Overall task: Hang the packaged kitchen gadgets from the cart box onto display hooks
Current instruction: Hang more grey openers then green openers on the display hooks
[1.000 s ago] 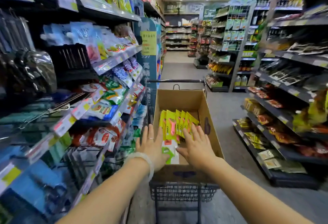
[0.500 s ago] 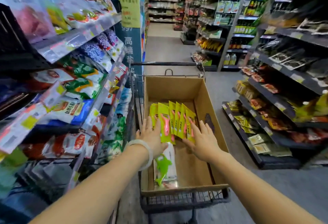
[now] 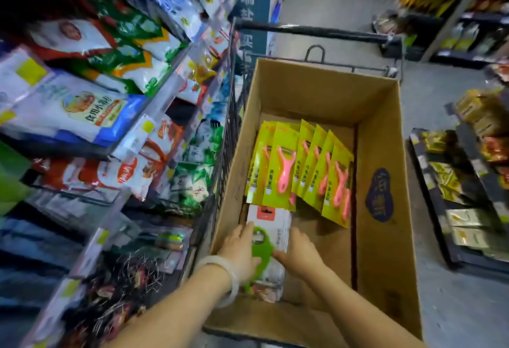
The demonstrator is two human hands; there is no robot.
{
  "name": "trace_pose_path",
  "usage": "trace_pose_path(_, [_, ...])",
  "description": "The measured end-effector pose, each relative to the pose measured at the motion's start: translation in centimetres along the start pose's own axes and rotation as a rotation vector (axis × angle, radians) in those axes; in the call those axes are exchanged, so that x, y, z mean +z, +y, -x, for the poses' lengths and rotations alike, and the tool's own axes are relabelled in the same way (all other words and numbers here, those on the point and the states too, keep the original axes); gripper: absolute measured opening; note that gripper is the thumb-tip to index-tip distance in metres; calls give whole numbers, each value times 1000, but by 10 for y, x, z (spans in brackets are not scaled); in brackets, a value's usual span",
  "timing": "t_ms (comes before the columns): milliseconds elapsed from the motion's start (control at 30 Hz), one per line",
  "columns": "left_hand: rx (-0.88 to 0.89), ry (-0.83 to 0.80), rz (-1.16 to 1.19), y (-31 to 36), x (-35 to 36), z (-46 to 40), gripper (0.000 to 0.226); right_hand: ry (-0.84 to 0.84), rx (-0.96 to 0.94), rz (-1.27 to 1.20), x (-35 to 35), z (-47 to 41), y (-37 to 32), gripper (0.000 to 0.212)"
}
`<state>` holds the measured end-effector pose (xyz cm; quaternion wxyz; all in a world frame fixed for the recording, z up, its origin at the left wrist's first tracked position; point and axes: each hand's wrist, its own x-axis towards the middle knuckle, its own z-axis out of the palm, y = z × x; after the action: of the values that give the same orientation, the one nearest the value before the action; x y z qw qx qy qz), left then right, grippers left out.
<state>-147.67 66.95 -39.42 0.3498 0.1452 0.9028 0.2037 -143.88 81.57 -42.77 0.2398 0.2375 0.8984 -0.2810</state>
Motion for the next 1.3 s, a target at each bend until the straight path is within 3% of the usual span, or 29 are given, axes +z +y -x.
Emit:
trace_pose_path(433, [-218, -2, 175, -4, 29, -41, 76, -95, 145, -194, 28, -35, 15, 74])
trace_pose_path(500, [-226, -4, 172, -1, 27, -42, 77, -100, 144, -226, 28, -36, 20, 67])
trace_pose_path(600, [-218, -6, 177, 0, 24, -43, 75, -118, 135, -196, 28, -35, 25, 38])
trace_pose_path(900, [-200, -35, 144, -1, 22, -40, 69, -13, 122, -177, 30, -35, 8, 53])
trace_pose_path(1100, [-164, -45, 124, -4, 18, -32, 78, 1, 103, -556, 34, -27, 12, 32])
trace_pose_path(1300, [-59, -48, 230, 4, 7, -26, 90, -19, 49, -993, 11, -8, 11, 32])
